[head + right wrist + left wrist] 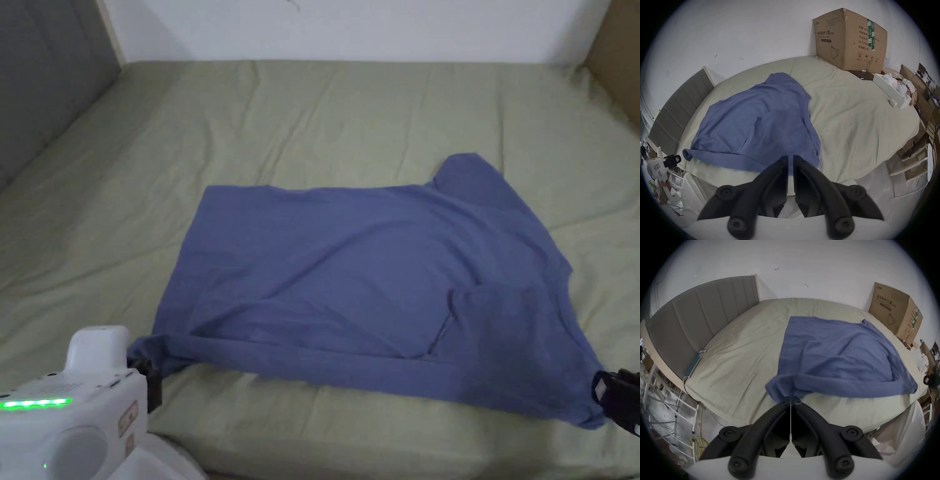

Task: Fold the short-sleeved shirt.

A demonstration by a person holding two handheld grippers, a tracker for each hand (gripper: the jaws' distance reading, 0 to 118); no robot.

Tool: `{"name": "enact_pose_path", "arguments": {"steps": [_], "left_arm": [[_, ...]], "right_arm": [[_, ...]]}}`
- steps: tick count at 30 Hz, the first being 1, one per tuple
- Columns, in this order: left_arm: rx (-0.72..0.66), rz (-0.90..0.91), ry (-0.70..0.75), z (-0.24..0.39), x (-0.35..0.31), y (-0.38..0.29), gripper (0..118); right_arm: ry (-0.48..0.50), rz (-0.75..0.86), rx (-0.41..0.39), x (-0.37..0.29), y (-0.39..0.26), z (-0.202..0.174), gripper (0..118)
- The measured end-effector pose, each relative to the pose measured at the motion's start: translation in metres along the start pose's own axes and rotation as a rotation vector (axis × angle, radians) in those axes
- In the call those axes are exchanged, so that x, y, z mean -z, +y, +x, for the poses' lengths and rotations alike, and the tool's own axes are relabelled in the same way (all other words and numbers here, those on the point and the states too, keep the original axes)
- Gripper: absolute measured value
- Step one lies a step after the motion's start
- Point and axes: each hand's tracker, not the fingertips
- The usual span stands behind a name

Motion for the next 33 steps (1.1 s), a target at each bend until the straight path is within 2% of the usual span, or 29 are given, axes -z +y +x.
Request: {"name": "enact_pose_path", "arguments": {"steps": [3, 4, 5, 6, 7, 8, 9, 10, 15, 16, 17, 18, 19, 22, 24, 25, 26, 27, 28, 31, 32, 33], "left_arm": [[-0.100, -0.036, -0.065, -0.006, 0.006, -0.003, 0], [-0.085, -0.029, -0.059, -0.007, 0.007, -0.001, 0], [-0.081, -0.016, -0.042, -0.007, 0.007, 0.002, 5], [-0.069, 0.001, -0.012, -0.008, 0.006, 0.007, 23], [-0.052, 0.007, -0.010, -0.010, 0.007, 0.013, 62], [-0.050, 0.008, -0.010, -0.011, 0.009, 0.017, 88], [-0.048, 0.003, -0.012, -0.014, 0.013, 0.024, 102], [-0.047, 0.001, -0.014, -0.014, 0.016, 0.030, 105], [-0.115, -0.049, -0.056, -0.027, 0.048, 0.043, 98], [-0.131, -0.074, -0.074, -0.028, 0.055, 0.042, 83], [-0.132, -0.116, -0.102, -0.027, 0.063, 0.040, 52], [-0.123, -0.166, -0.086, -0.024, 0.070, 0.036, 13], [-0.135, -0.155, -0.084, -0.021, 0.073, 0.030, 3], [-0.117, -0.141, -0.093, -0.017, 0.067, 0.032, 3], [-0.124, -0.128, -0.099, -0.018, 0.064, 0.036, 3], [-0.125, -0.126, -0.094, -0.018, 0.063, 0.036, 3], [-0.119, -0.125, -0.095, -0.018, 0.060, 0.037, 3], [-0.095, -0.125, -0.090, -0.016, 0.059, 0.037, 3], [-0.070, -0.126, -0.079, -0.012, 0.059, 0.037, 3], [-0.038, -0.127, -0.066, -0.007, 0.058, 0.035, 3], [-0.033, -0.128, -0.062, -0.006, 0.058, 0.034, 3], [-0.030, -0.133, -0.059, -0.004, 0.060, 0.033, 3]], "right_arm": [[0.027, -0.057, 0.024, 0.011, -0.006, 0.001, 0], [0.026, -0.063, 0.016, 0.014, -0.005, 0.002, 0], [0.017, -0.063, 0.006, 0.014, -0.004, 0.002, 0], [0.005, -0.059, -0.002, 0.014, -0.003, 0.001, 0], [0.005, -0.056, -0.001, 0.014, -0.001, 0.002, 0], [0.010, -0.056, 0.003, 0.014, 0.002, 0.003, 0], [0.017, -0.056, 0.012, 0.015, 0.004, 0.004, 0], [0.016, -0.054, 0.018, 0.016, 0.005, 0.004, 0], [0.008, -0.082, 0.015, 0.027, 0.004, 0.006, 0], [0.009, -0.089, 0.015, 0.028, 0.002, 0.007, 0], [0.011, -0.096, 0.015, 0.030, 0.001, 0.007, 0], [0.009, -0.103, 0.017, 0.031, 0.000, 0.007, 0], [0.008, -0.108, 0.018, 0.031, -0.001, 0.008, 0], [0.022, -0.105, 0.013, 0.029, -0.001, 0.010, 0], [0.017, -0.092, -0.044, 0.029, 0.001, 0.008, 2], [0.000, -0.087, -0.075, 0.030, 0.002, 0.008, 22], [-0.018, -0.084, -0.096, 0.032, 0.004, 0.008, 49], [-0.037, -0.084, -0.097, 0.036, 0.007, 0.008, 83], [-0.033, -0.091, -0.091, 0.040, 0.009, 0.008, 99], [0.024, -0.129, -0.069, 0.056, 0.016, 0.017, 96], [0.020, -0.163, -0.069, 0.064, 0.016, 0.019, 90], [0.006, -0.198, -0.079, 0.073, 0.014, 0.021, 65]]}}
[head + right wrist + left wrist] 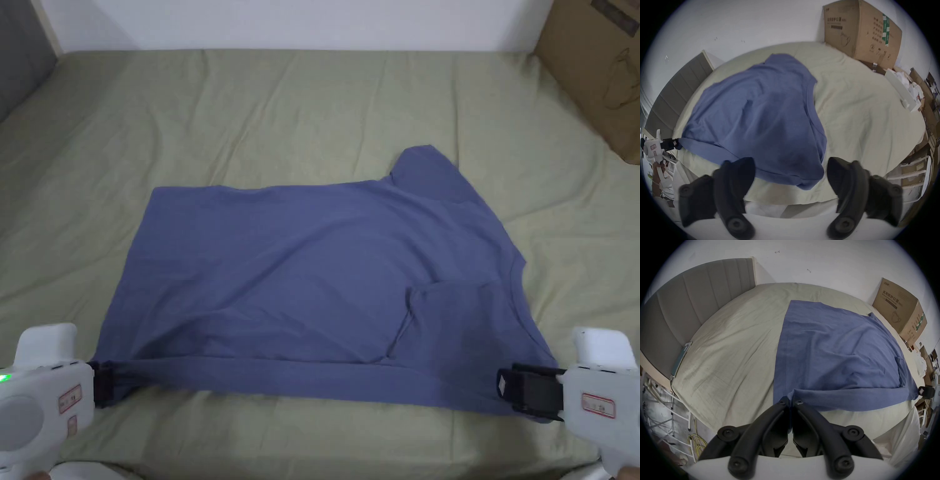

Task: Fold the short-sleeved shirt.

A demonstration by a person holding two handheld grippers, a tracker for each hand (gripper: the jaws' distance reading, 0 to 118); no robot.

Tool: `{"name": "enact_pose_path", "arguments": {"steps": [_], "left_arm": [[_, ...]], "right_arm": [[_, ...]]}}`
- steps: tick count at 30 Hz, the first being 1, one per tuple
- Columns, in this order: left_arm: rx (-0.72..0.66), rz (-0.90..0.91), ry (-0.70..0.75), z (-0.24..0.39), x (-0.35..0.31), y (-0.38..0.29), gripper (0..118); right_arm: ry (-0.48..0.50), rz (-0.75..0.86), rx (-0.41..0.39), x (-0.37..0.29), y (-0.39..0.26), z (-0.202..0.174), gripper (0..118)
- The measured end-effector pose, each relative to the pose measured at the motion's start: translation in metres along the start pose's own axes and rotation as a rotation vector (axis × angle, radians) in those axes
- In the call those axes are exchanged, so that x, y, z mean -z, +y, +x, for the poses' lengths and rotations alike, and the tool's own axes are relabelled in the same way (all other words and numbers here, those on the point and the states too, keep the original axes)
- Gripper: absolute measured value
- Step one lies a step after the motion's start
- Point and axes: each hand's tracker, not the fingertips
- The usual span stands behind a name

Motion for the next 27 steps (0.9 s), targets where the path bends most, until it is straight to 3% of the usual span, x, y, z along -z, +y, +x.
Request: {"name": "enact_pose_path", "arguments": {"steps": [1, 2, 5, 11, 20, 27], "left_arm": [[0.003, -0.003, 0.002, -0.002, -0.002, 0.000, 3], [0.003, -0.003, 0.003, -0.002, -0.002, -0.001, 3], [-0.007, -0.003, -0.002, -0.005, -0.005, -0.002, 3], [0.004, -0.009, 0.001, -0.005, -0.008, 0.003, 3], [0.033, 0.015, -0.002, -0.009, -0.009, 0.047, 3], [0.098, -0.027, 0.010, 0.004, 0.048, 0.113, 3]], "right_arm": [[-0.035, -0.028, -0.002, 0.006, -0.001, 0.001, 5], [-0.073, -0.047, 0.001, 0.010, -0.003, 0.001, 2], [0.025, -0.066, 0.075, 0.008, -0.006, 0.011, 2], [0.013, 0.003, 0.142, -0.006, 0.001, 0.020, 2], [0.039, 0.076, 0.150, -0.019, 0.062, 0.022, 2], [-0.040, 0.038, 0.081, 0.036, 0.132, 0.012, 2]]}}
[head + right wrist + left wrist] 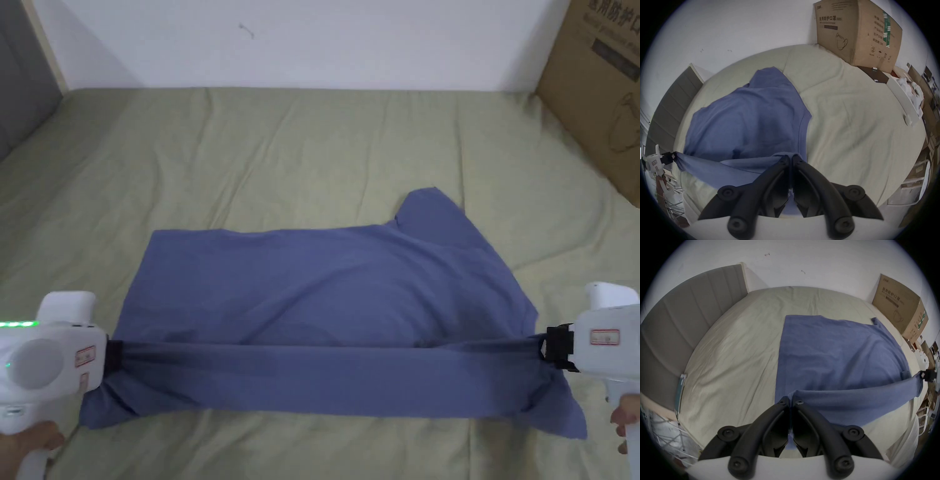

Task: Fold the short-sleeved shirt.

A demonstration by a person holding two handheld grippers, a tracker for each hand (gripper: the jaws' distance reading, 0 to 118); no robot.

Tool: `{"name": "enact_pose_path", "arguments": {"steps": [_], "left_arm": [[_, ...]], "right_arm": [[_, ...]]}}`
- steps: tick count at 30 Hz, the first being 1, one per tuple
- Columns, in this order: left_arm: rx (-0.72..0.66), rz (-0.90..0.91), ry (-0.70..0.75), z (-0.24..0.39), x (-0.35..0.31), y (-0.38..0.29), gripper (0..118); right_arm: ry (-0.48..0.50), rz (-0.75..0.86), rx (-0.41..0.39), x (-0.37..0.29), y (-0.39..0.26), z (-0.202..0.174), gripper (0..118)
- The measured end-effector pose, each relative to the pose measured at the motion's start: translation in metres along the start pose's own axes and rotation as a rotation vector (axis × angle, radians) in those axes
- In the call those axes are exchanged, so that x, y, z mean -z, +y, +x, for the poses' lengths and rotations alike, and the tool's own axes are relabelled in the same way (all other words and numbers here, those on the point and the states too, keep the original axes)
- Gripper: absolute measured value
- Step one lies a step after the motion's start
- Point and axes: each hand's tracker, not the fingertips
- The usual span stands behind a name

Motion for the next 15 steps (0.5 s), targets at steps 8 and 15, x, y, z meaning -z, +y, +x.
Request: {"name": "enact_pose_path", "arguments": {"steps": [8, 15], "left_arm": [[0.002, -0.020, -0.011, -0.004, 0.011, 0.005, 100], [-0.110, 0.058, -0.070, -0.026, -0.055, -0.048, 51]], "right_arm": [[-0.073, 0.013, -0.056, 0.024, 0.007, -0.011, 88], [0.044, 0.113, -0.186, -0.048, -0.031, -0.022, 48]]}}
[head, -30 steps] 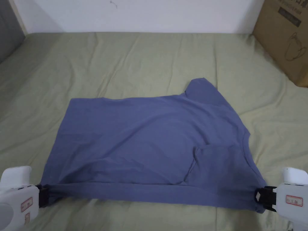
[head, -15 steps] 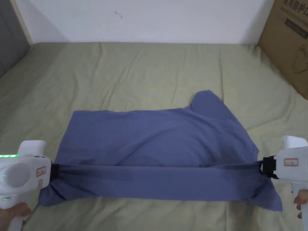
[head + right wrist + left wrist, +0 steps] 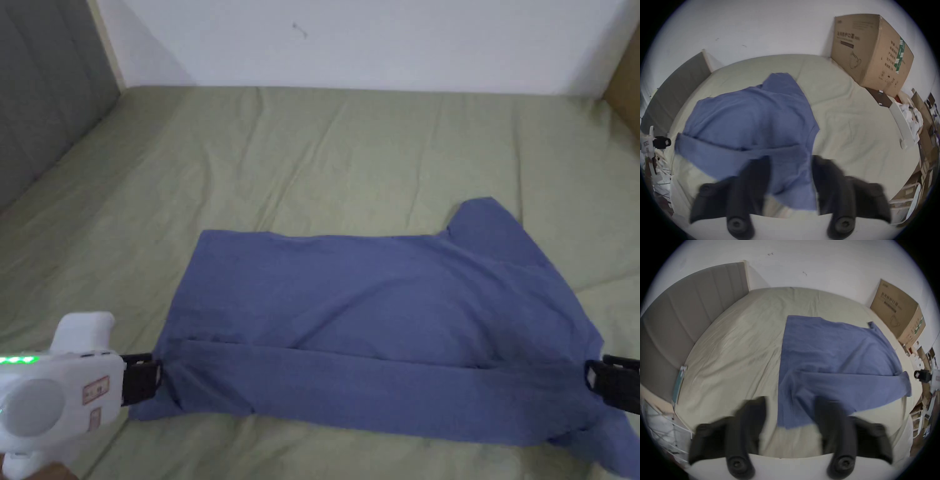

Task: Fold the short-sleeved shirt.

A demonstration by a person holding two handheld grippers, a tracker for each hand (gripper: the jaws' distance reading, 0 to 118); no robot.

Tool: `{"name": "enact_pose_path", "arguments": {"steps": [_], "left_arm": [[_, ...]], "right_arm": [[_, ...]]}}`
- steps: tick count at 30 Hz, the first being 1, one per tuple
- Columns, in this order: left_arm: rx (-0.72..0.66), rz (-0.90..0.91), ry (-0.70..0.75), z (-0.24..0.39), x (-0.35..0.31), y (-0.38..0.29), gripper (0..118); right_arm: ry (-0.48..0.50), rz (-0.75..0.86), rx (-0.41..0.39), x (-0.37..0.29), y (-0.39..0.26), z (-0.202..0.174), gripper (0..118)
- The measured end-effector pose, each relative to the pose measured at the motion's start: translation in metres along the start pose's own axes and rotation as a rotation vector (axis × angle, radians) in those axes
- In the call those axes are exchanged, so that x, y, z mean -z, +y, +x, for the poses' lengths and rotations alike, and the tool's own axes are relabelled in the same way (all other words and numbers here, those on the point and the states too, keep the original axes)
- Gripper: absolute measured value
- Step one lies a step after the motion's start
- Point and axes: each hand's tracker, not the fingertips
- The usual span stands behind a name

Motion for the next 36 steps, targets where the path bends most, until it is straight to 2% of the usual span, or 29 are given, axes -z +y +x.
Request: {"name": "enact_pose_path", "arguments": {"steps": [1, 2, 4, 8, 9, 10, 11, 12, 13, 14, 16, 17, 18, 20, 21, 22, 23, 25, 26, 29, 31, 32, 33, 34, 35, 36], "left_arm": [[-0.017, -0.007, 0.002, -0.002, -0.003, -0.009, 24], [-0.025, -0.025, -0.001, -0.003, -0.005, -0.020, 1], [-0.029, -0.041, -0.030, -0.005, -0.002, -0.037, 0], [-0.025, -0.066, 0.012, -0.009, 0.018, -0.046, 0], [-0.042, -0.065, 0.008, -0.012, 0.022, -0.042, 12], [-0.070, -0.066, -0.003, -0.015, 0.027, -0.037, 53], [-0.081, -0.075, -0.018, -0.014, 0.033, -0.031, 87], [-0.088, -0.077, -0.019, -0.016, 0.042, -0.027, 104], [-0.096, -0.076, -0.014, -0.017, 0.048, -0.024, 103], [-0.098, -0.078, -0.017, -0.018, 0.057, -0.020, 94], [-0.119, -0.172, 0.007, -0.017, 0.078, -0.021, 68], [-0.081, -0.185, 0.076, -0.015, 0.085, -0.025, 68], [-0.074, -0.151, 0.023, -0.013, 0.080, -0.026, 64], [-0.010, -0.133, 0.064, -0.007, 0.066, -0.022, 23], [0.043, -0.112, 0.068, -0.004, 0.060, -0.020, 8], [0.061, -0.108, 0.032, -0.003, 0.058, -0.019, 8], [0.045, -0.123, 0.036, -0.001, 0.052, -0.017, 8], [0.045, -0.142, 0.039, -0.003, 0.056, -0.016, 8], [0.034, -0.142, 0.036, -0.004, 0.056, -0.016, 8], [0.020, -0.138, 0.027, -0.001, 0.047, -0.015, 8], [0.023, -0.138, 0.020, 0.001, 0.042, -0.015, 8], [0.026, -0.138, 0.019, 0.002, 0.041, -0.014, 8], [0.028, -0.141, 0.016, 0.003, 0.041, -0.014, 8], [0.032, -0.142, 0.016, 0.004, 0.039, -0.014, 8], [0.034, -0.141, 0.016, 0.004, 0.038, -0.013, 8], [0.034, -0.142, 0.013, 0.004, 0.036, -0.012, 8]], "right_arm": [[0.006, 0.005, 0.022, -0.005, -0.007, -0.003, 22], [0.006, -0.004, 0.041, -0.009, -0.017, -0.006, 3], [0.033, -0.008, 0.076, -0.015, -0.034, -0.010, 1], [0.058, -0.026, 0.153, -0.013, -0.052, -0.014, 0], [0.045, -0.021, 0.161, -0.012, -0.055, -0.015, 0], [0.046, -0.029, 0.161, -0.011, -0.056, -0.015, 0], [0.045, -0.036, 0.163, -0.011, -0.058, -0.014, 0], [0.038, -0.033, 0.171, -0.012, -0.060, -0.014, 0], [0.040, -0.033, 0.178, -0.012, -0.061, -0.013, 0], [0.039, -0.038, 0.187, -0.012, -0.062, -0.011, 0], [0.029, -0.047, 0.211, -0.010, -0.066, -0.008, 0], [0.028, -0.053, 0.218, -0.009, -0.068, -0.007, 0], [0.020, -0.057, 0.233, -0.008, -0.071, -0.005, 0], [0.031, -0.070, 0.282, -0.008, -0.075, 0.001, 1], [0.047, -0.072, 0.309, -0.009, -0.076, 0.004, 3], [0.064, -0.069, 0.302, -0.007, -0.076, 0.006, 16], [0.059, -0.066, 0.293, -0.005, -0.076, 0.007, 37], [0.008, -0.072, 0.256, 0.004, -0.071, 0.008, 98], [-0.010, -0.084, 0.234, 0.012, -0.067, 0.010, 106], [-0.012, -0.110, 0.217, 0.037, -0.061, 0.023, 105], [-0.010, -0.227, 0.269, 0.061, -0.063, 0.034, 99], [-0.013, -0.260, 0.286, 0.071, -0.067, 0.038, 78], [-0.067, -0.251, 0.249, 0.076, -0.070, 0.040, 64], [-0.019, -0.231, 0.260, 0.066, -0.067, 0.040, 64], [-0.008, -0.234, 0.261, 0.056, -0.060, 0.038, 57], [-0.001, -0.209, 0.239, 0.049, -0.056, 0.037, 40]]}}
